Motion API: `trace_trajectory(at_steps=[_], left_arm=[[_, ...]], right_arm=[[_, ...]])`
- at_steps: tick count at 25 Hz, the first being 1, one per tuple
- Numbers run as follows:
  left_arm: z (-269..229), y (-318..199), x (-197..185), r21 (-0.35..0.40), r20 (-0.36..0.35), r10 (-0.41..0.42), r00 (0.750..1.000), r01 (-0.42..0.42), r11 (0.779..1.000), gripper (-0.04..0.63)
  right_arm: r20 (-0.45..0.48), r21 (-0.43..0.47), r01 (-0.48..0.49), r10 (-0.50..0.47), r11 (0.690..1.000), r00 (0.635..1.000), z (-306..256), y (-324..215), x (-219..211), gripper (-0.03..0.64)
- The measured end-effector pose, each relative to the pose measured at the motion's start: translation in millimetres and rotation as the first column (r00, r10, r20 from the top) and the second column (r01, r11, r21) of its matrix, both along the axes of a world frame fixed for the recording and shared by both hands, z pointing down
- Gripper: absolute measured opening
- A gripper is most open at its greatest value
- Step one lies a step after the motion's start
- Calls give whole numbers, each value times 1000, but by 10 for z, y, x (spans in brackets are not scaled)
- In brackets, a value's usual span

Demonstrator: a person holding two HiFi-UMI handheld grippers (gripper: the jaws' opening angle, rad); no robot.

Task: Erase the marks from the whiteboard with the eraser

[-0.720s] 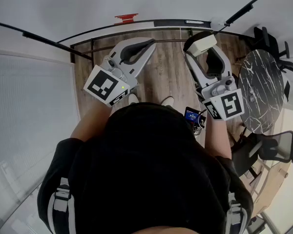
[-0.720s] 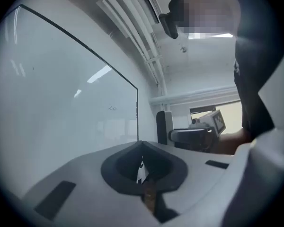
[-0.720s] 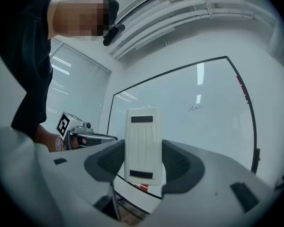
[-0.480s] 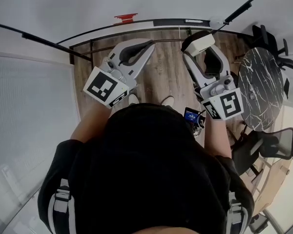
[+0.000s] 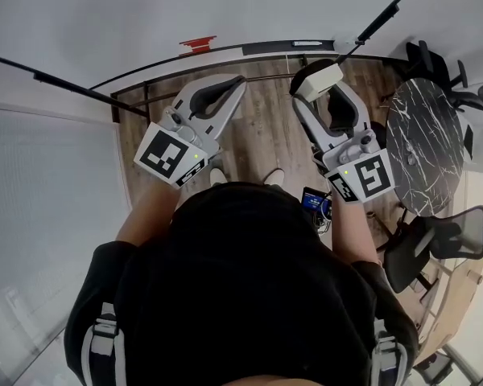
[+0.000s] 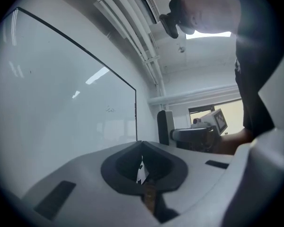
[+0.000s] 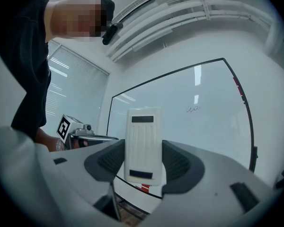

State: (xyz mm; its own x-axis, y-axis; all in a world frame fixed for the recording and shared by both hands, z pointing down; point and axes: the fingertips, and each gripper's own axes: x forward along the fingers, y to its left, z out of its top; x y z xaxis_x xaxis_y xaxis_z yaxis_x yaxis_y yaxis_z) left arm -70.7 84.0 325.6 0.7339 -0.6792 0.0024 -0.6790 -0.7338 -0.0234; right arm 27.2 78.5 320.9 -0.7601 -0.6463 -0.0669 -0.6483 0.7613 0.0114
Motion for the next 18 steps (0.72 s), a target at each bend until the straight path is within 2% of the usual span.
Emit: trace_trajectory(at_steps=[10, 18], left_arm=[[-52, -99, 407, 4, -20, -17, 1000, 17, 1000, 6], [-49, -311, 818, 11, -11, -64, 998, 64, 998, 6]], right_arm=[[-22, 28, -43, 43, 999, 999, -113, -94, 446, 242], [-71, 49, 5, -2, 999, 997, -24, -266, 824, 244]])
